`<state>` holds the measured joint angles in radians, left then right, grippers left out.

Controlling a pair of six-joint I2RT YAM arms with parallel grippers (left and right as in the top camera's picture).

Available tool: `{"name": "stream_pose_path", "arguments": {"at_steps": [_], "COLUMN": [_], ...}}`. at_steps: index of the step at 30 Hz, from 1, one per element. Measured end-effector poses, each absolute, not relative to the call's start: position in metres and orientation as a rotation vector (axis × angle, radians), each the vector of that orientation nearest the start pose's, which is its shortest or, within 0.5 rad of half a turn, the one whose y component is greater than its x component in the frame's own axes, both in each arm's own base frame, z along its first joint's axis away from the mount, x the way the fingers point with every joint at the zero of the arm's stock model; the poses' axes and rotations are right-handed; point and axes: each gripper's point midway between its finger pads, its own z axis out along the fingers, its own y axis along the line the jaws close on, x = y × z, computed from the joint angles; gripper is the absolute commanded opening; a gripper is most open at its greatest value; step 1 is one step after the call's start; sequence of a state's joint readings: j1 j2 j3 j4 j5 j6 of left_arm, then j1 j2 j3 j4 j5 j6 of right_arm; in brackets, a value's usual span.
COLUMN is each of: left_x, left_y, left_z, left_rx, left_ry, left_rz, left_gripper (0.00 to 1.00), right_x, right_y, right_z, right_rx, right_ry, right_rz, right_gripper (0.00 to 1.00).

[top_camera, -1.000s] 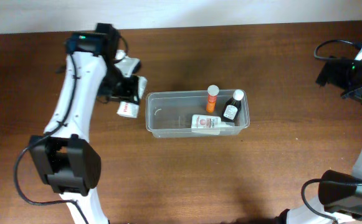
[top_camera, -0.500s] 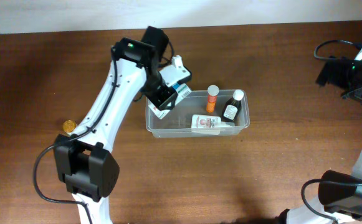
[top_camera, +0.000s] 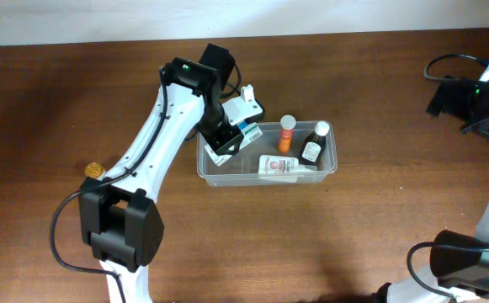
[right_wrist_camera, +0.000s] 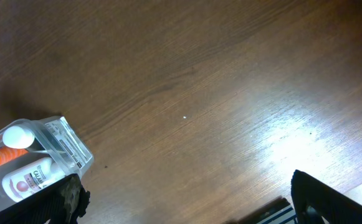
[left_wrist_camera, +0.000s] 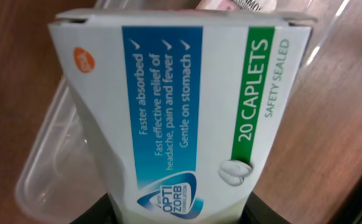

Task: Pack container
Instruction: 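Lift the medicine box and carry it over the container, then lower the box into the container and open the left gripper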

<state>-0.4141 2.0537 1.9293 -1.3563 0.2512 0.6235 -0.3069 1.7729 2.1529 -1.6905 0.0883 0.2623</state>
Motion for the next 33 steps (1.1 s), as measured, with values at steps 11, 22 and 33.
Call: {"name": "stream_pose_path", "arguments": {"at_steps": [11,22,33], "left_x": [0.363,0.357,0.357], "left_y": [-0.206,-0.204,-0.204], "left_z": [0.105,0.092,0.092], "left_rx": [1.535,1.570,1.584], "left_ry": [2.666,2.699,2.688], "left_rz": [-0.384,-0.398,-0.400], "left_gripper": [0.43,0.50,0.51], "right_x": [0.321,0.321,0.321], "right_y": [-0.118,-0.118,-0.118], "right_z": [0.282,0.282,0.282], "right_rx": [0.825,0.825,0.825], "right_ry": [2.760,2.760,2.760], "right_rz": [-0.136,-0.135,-0.136], "right_gripper": [0.98,0.98,0.98]}}
